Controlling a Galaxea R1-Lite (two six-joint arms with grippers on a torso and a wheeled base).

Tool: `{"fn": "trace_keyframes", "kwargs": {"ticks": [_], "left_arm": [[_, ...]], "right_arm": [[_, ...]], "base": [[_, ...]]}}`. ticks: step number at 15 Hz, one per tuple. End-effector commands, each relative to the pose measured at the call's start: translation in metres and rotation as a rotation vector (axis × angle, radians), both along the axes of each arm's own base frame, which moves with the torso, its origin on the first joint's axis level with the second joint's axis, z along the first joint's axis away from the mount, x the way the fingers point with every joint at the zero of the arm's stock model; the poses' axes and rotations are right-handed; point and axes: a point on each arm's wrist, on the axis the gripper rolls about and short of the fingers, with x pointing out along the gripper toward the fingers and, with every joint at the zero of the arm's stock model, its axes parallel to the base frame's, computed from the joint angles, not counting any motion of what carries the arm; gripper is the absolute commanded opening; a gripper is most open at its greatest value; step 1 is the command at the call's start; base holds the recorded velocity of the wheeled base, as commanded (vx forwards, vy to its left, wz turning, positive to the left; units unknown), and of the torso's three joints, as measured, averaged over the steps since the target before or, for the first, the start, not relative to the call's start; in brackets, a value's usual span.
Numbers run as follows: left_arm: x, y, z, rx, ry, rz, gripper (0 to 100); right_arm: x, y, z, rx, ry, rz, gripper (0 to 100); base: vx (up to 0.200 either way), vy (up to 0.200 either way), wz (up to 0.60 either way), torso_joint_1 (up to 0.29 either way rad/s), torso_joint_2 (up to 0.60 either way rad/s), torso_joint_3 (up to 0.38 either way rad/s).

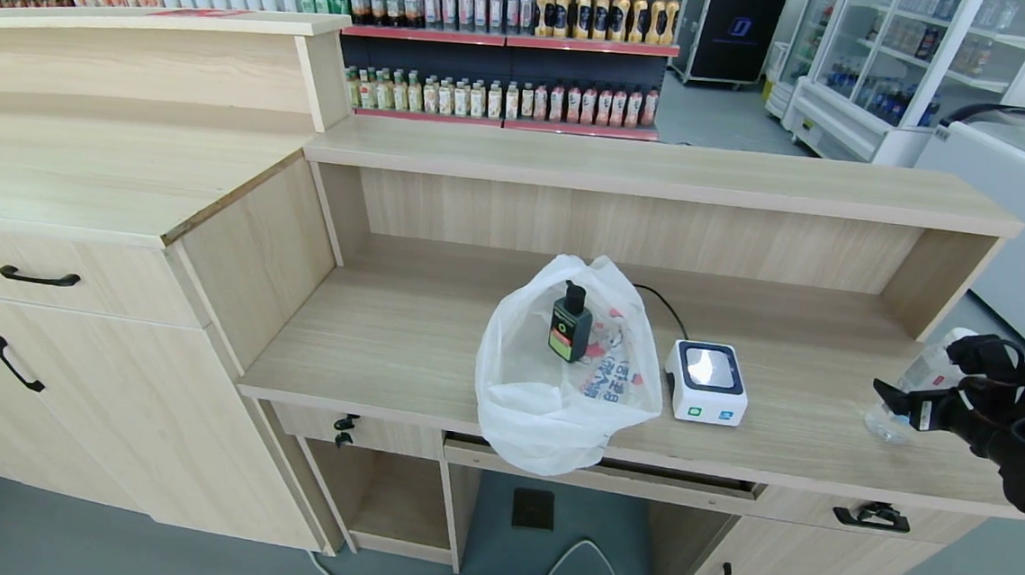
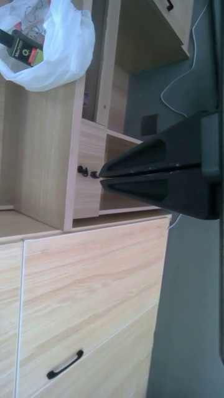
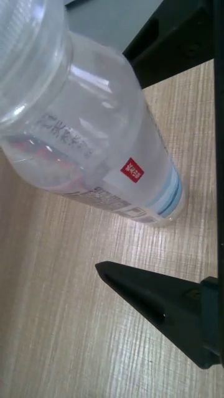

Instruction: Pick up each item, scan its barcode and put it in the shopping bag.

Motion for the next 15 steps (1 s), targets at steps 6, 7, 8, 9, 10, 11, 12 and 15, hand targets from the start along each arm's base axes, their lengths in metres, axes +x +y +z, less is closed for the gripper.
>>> {"fn": "trace_keyframes", "kwargs": {"ticks": [6, 7, 8, 9, 10, 11, 12, 15], "left_arm": [[0.0, 0.0, 0.0, 0.0, 0.0, 0.002, 0], [0.0, 0.0, 0.0, 0.0, 0.0, 0.002, 0], [0.0, 0.0, 0.0, 0.0, 0.0, 0.002, 0], [0.0, 0.0, 0.0, 0.0, 0.0, 0.002, 0], [0.0, 0.0, 0.0, 0.0, 0.0, 0.002, 0], [0.0, 0.0, 0.0, 0.0, 0.0, 0.002, 0], [0.0, 0.0, 0.0, 0.0, 0.0, 0.002, 0], [0.0, 0.0, 0.0, 0.0, 0.0, 0.002, 0]], "right_arm": [[0.012, 0.004, -0.004, -0.007, -0.013, 0.022, 100], [0.013, 0.005, -0.006, -0.006, -0.011, 0.025, 100], [0.015, 0.005, -0.005, -0.008, -0.015, 0.027, 100], [0.017, 0.005, -0.006, -0.01, -0.018, 0.028, 100], [0.018, 0.005, -0.005, -0.013, -0.028, 0.03, 100], [0.02, 0.005, -0.005, -0.015, -0.032, 0.031, 100], [0.02, 0.004, -0.005, -0.016, -0.033, 0.028, 100], [0.021, 0.004, -0.005, -0.017, -0.036, 0.028, 0]], "base": [[0.0, 0.0, 0.0, 0.0, 0.0, 0.0], [0.0, 0.0, 0.0, 0.0, 0.0, 0.0], [0.0, 0.0, 0.0, 0.0, 0.0, 0.0], [0.0, 0.0, 0.0, 0.0, 0.0, 0.0], [0.0, 0.0, 0.0, 0.0, 0.0, 0.0], [0.0, 0.0, 0.0, 0.0, 0.0, 0.0], [0.0, 0.0, 0.0, 0.0, 0.0, 0.0], [0.0, 0.0, 0.0, 0.0, 0.0, 0.0]]}}
